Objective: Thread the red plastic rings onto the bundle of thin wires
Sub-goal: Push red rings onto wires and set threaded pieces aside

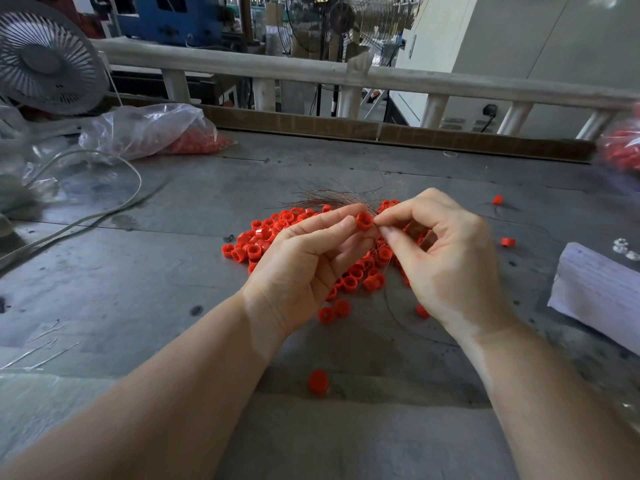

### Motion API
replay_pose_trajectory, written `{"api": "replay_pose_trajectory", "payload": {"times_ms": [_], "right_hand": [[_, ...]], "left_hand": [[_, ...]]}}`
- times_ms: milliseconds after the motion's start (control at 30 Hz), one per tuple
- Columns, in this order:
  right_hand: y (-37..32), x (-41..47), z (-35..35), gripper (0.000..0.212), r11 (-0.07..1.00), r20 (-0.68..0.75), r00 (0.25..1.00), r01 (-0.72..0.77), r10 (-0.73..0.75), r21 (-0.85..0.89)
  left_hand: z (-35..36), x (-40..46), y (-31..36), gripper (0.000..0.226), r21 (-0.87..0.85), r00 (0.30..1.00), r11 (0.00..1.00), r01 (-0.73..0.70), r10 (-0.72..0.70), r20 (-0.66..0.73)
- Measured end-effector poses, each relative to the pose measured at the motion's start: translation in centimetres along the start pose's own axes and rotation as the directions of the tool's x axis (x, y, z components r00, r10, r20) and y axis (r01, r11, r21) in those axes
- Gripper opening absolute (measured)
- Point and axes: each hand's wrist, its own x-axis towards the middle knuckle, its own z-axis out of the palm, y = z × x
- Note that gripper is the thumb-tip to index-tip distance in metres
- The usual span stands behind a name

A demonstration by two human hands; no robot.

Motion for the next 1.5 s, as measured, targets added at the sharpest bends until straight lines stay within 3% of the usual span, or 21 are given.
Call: {"api": "replay_pose_trajectory", "payload": {"times_ms": [1500], "right_hand": [[-0.45, 0.06, -0.28, 0.013, 0.997, -0.031, 0.997, -0.067, 0.067, 0.024]], "left_hand": [[-0.16, 0.07, -0.01, 0.025, -0.017, 0.999, 1.0, -0.005, 0.006, 0.044]]}}
